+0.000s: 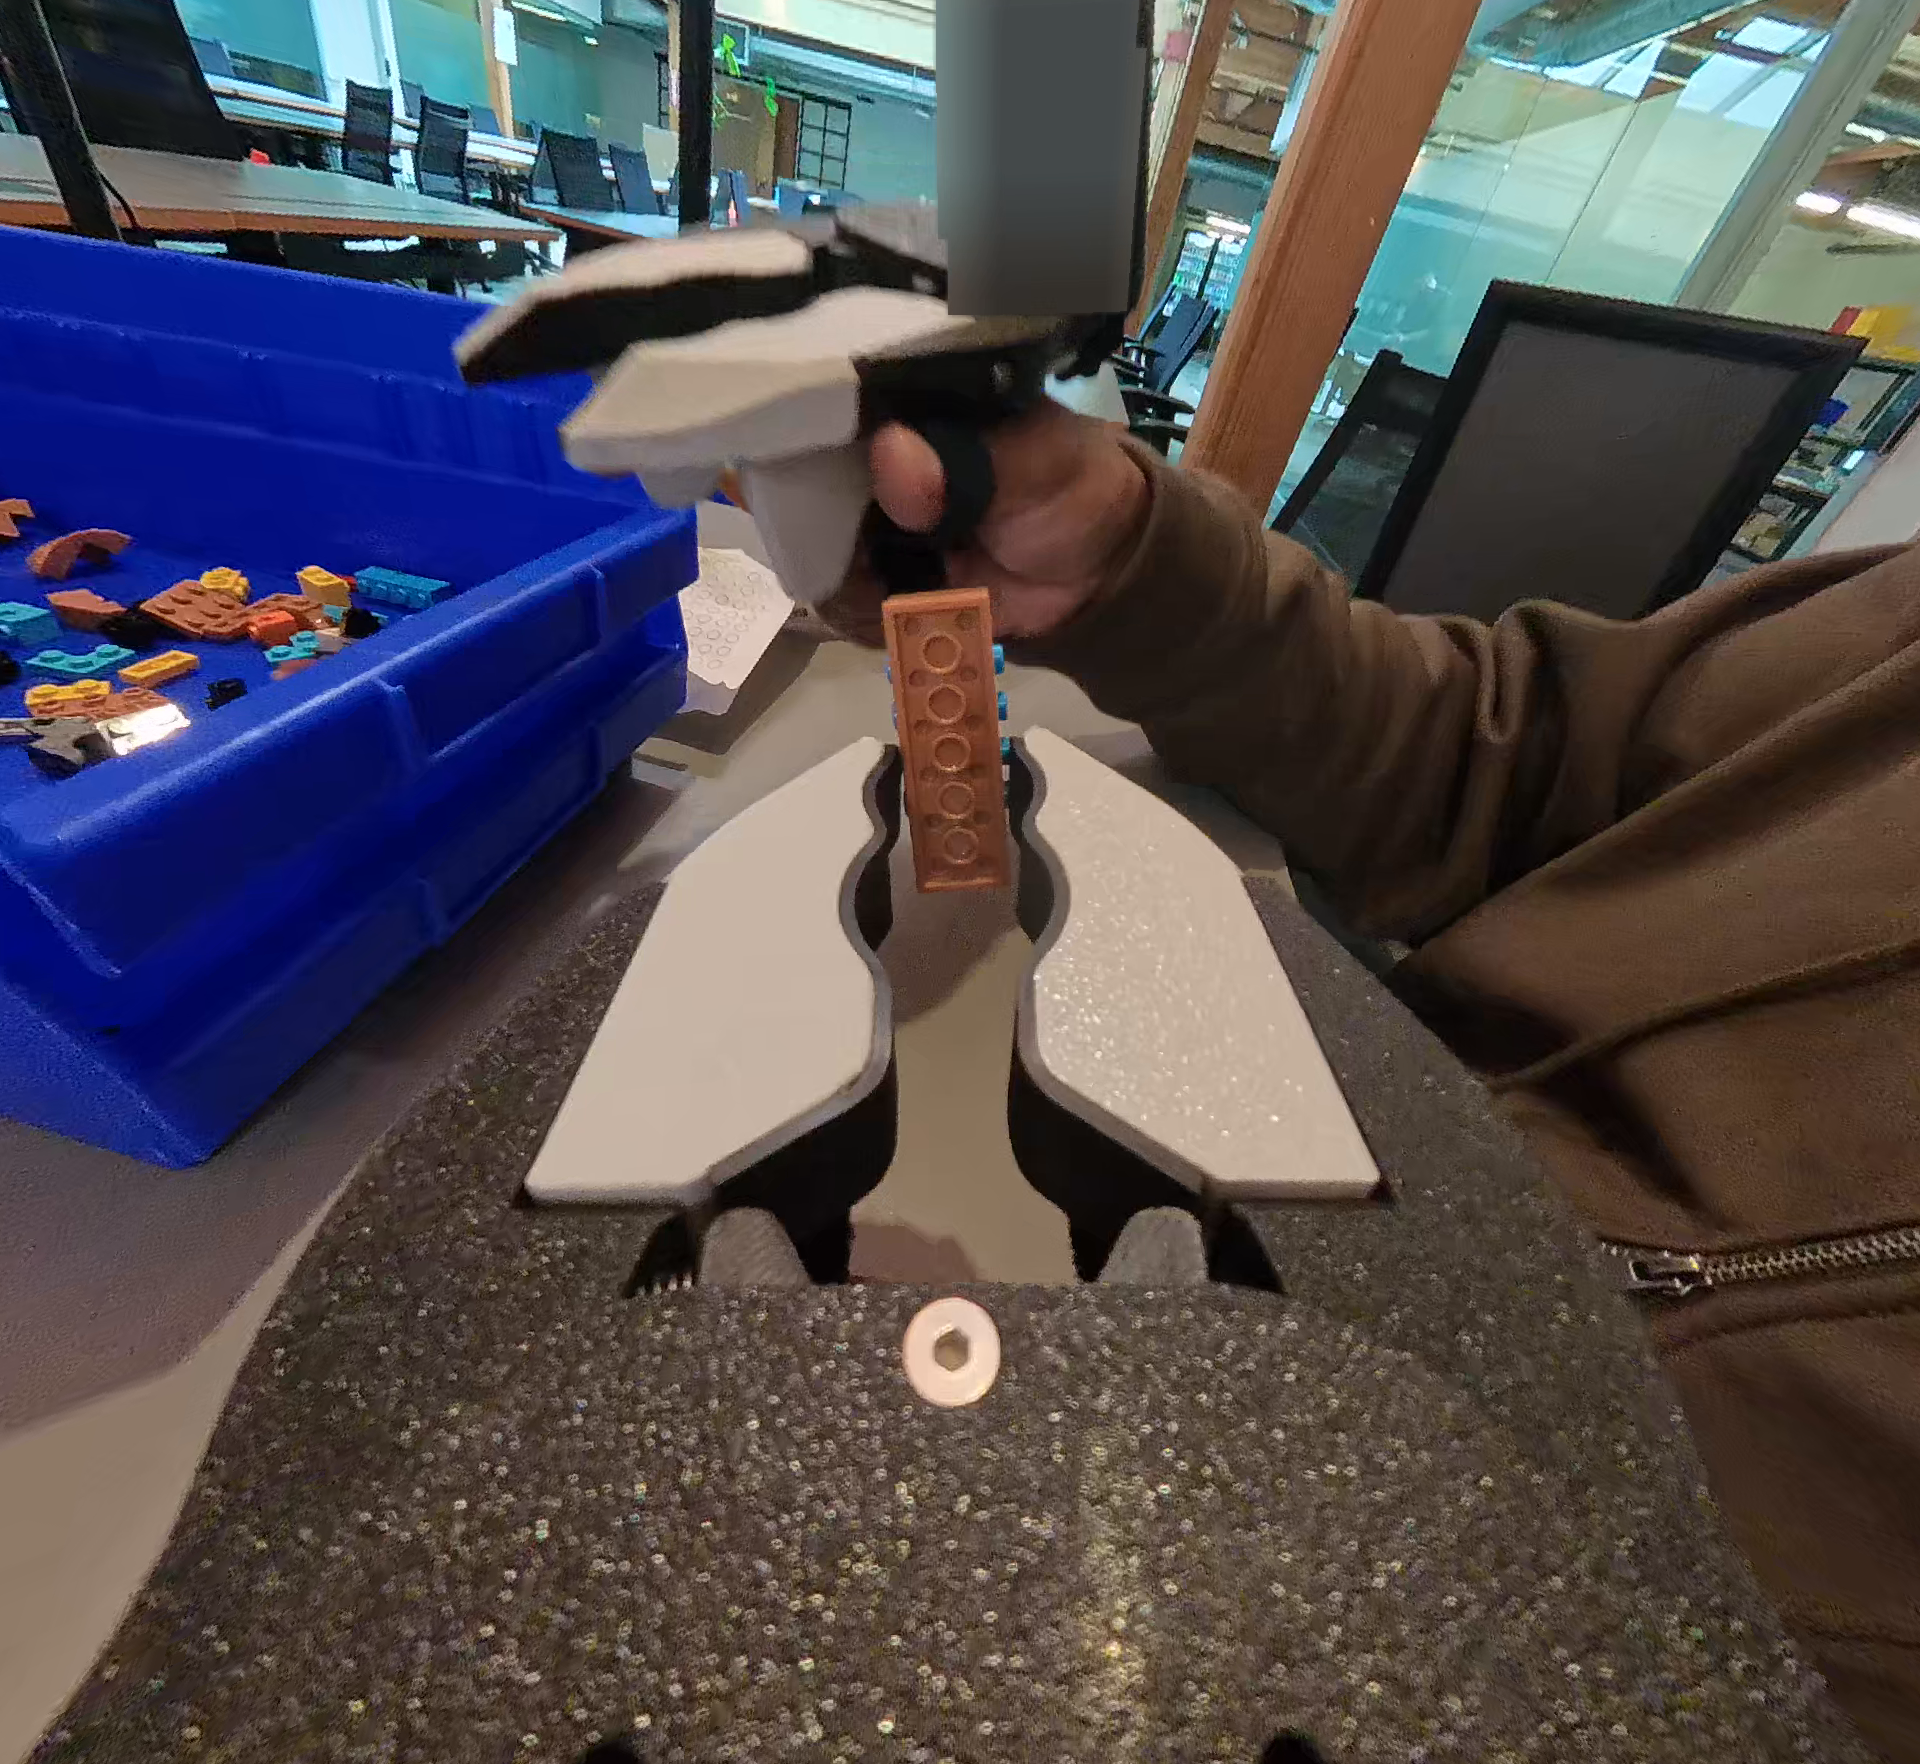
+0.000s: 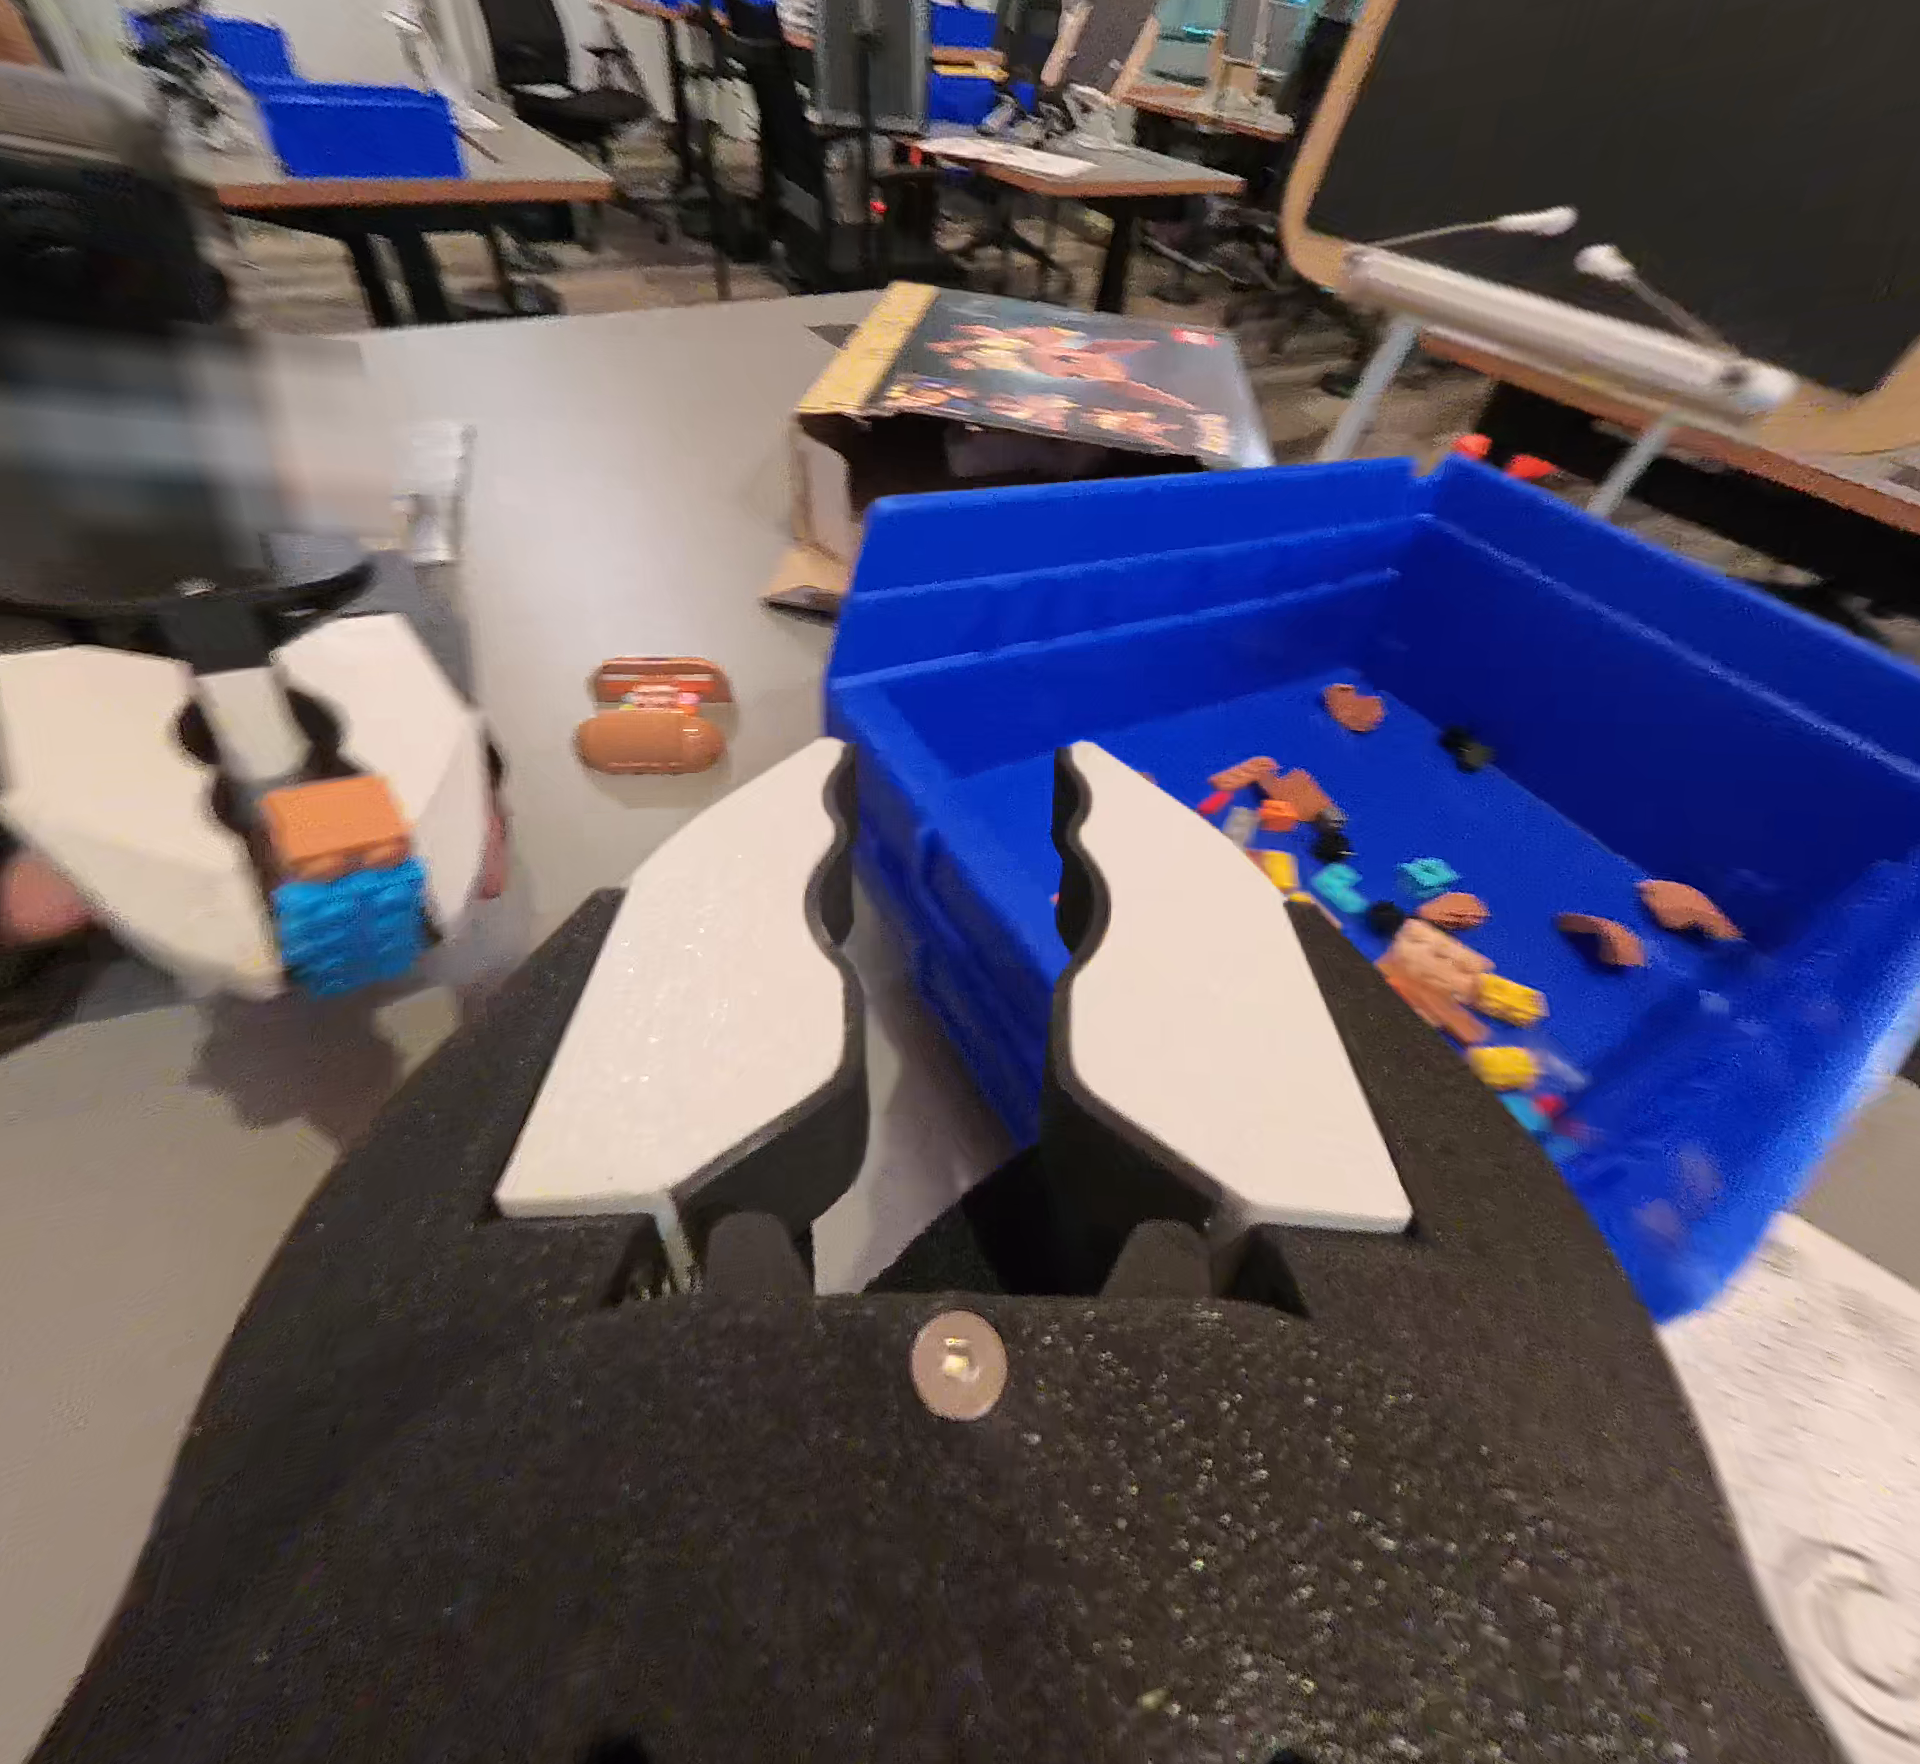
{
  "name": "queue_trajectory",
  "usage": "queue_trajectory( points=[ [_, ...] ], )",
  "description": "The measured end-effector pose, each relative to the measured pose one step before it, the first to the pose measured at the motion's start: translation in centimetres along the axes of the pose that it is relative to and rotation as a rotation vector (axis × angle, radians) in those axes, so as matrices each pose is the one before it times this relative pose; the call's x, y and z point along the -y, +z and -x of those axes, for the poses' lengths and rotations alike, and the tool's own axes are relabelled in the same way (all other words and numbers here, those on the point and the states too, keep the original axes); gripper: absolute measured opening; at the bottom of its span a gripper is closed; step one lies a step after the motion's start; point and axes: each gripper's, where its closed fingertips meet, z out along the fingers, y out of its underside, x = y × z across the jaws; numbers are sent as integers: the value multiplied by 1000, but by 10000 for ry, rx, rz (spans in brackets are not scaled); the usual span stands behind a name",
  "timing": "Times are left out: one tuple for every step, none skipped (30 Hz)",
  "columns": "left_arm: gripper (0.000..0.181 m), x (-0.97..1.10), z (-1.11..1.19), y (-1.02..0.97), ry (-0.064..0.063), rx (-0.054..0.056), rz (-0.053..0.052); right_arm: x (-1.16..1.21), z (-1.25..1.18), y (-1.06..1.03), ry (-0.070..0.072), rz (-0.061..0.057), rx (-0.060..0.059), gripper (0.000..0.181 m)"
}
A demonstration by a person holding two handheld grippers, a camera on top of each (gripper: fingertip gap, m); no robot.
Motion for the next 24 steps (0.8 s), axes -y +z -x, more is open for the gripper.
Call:
queue_trajectory(
  points=[
    [20, 146, -94, 2, -21, -47, -77, -218, 1028, -179, 204, -183, 499, 36],
    [20, 52, -100, 45, 7, -29, -27, -7, 1090, -291, 259, -278, 565, 35],
    [20, -23, -81, 57, 51, 1, 23, 270, 1287, -383, 288, -392, 717, 34],
    [20, -56, -78, 50, 87, 13, 43, 437, 1644, -407, 312, -441, 956, 32],
    [20, -18, -93, 35, 116, 12, 33, 399, 1725, -320, 321, -353, 988, 30],
    [20, -1, -106, 28, 148, 8, 26, 200, 1400, -169, 229, -197, 738, 29],
    [20, 17, -131, 50, 191, 0, 32, -54, 953, -32, 51, -19, 400, 28],
    [20, -16, -130, 64, 229, 10, 51, -270, 668, 58, -113, 138, 214, 28],
    [20, -39, -142, 86, 253, 18, 72, -340, 509, 111, -182, 193, 123, 28],
    [19, -106, -112, 99, 262, 34, 111, -295, 436, 121, -175, 171, 96, 28],
    [20, -129, -111, 119, 267, 40, 122, -247, 375, 135, -125, 148, 85, 28],
    [19, -114, -122, 114, 252, 23, 104, -246, 292, 133, -92, 158, 66, 27],
    [20, -67, -131, 101, 220, 9, 81, -288, 232, 142, -94, 183, 43, 26],
    [20, -38, -106, 93, 188, 6, 55, -296, 178, 111, -114, 177, 18, 25],
    [20, -50, -123, 65, 149, -26, 58, -222, 124, 68, -121, 117, -11, 20],
    [20, -71, -135, 72, 105, -48, 68, -107, 74, 19, -103, 37, -28, 18],
    [19, -42, -114, 32, 44, -63, 23, -67, 109, -23, -81, 26, 13, 18],
    [19, 46, -167, -1, -54, -146, -39, -12, 149, -51, -107, 10, 38, 18],
    [19, 89, -264, -52, -163, -255, -80, 41, 208, -75, -149, -10, 71, 17],
    [19, 58, -284, -36, -203, -284, -66, 43, 246, -58, -179, 2, 83, 17],
    [19, 5, -373, -5, -170, -325, -32, 10, 315, -35, -174, 27, 123, 17],
    [19, 2, -496, 21, -132, -372, -19, 21, 420, -38, -155, 12, 210, 17],
    [19, -21, -458, 29, -145, -353, -6, 6, 448, -39, -155, 9, 231, 17],
    [19, -61, -534, 31, -230, -448, 5, -52, 443, -54, -187, 43, 229, 17]
  ],
)
